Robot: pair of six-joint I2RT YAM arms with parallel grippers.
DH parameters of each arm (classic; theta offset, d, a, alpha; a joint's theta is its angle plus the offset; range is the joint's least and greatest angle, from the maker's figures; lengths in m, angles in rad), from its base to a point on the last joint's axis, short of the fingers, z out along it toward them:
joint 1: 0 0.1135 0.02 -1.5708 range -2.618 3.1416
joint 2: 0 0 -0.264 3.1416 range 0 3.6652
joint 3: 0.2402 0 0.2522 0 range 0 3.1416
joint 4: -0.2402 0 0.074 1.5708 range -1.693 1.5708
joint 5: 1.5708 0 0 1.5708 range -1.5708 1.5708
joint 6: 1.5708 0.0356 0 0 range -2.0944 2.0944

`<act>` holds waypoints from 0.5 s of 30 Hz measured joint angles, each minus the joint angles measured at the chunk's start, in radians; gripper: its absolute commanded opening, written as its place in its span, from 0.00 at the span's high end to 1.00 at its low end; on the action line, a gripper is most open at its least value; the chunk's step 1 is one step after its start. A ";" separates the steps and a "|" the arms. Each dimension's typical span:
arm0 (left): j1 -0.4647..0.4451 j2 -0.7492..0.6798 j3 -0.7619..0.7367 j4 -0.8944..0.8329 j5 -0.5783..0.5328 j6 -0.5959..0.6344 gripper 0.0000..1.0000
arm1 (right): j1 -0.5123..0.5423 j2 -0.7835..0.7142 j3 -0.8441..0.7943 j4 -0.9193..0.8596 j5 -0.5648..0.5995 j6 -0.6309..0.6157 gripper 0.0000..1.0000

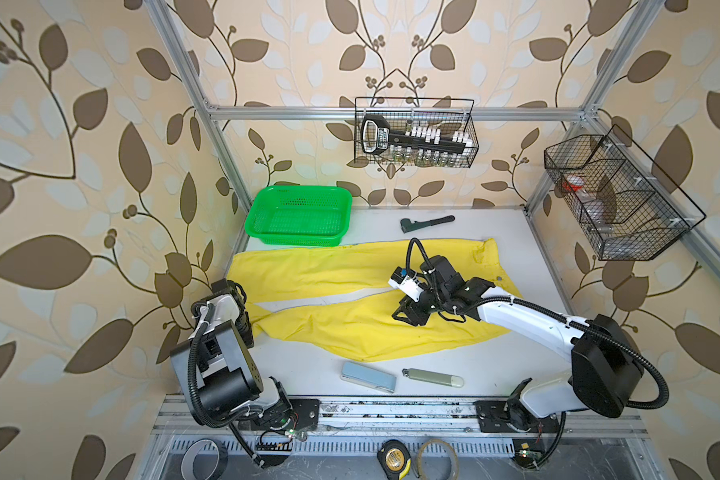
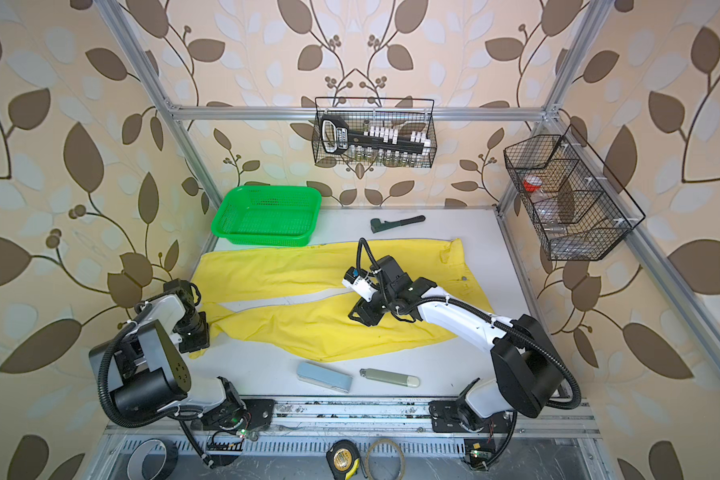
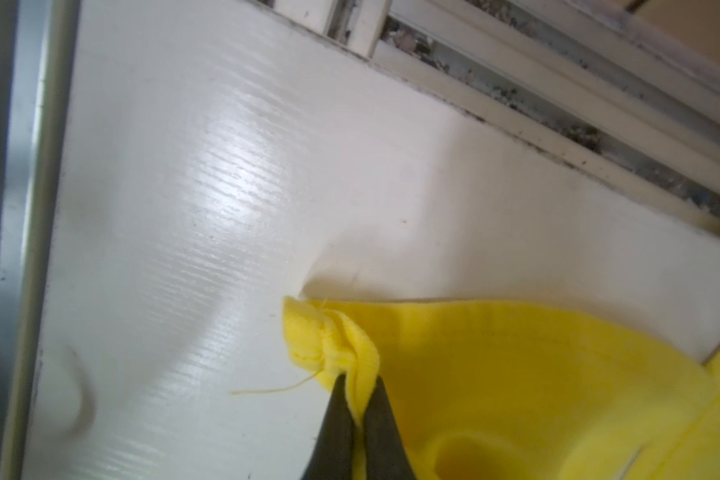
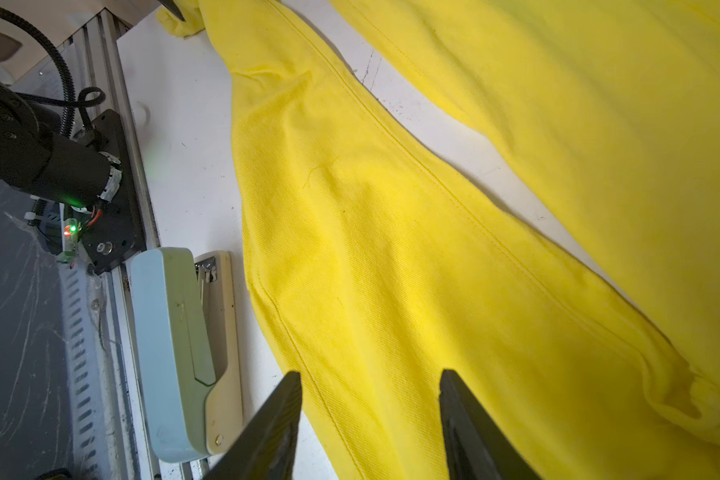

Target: Fold and stack the trousers

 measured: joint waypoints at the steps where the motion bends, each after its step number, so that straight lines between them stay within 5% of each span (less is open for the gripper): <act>1: 0.000 -0.008 0.007 -0.015 -0.008 0.004 1.00 | -0.001 0.000 0.000 -0.002 0.000 0.000 0.46; 9: -0.004 -0.131 0.158 -0.188 -0.135 0.062 1.00 | -0.016 0.000 0.000 -0.003 -0.001 -0.004 0.46; 15: -0.105 -0.228 0.220 -0.380 -0.262 0.055 1.00 | -0.033 0.000 0.002 0.005 -0.022 0.002 0.47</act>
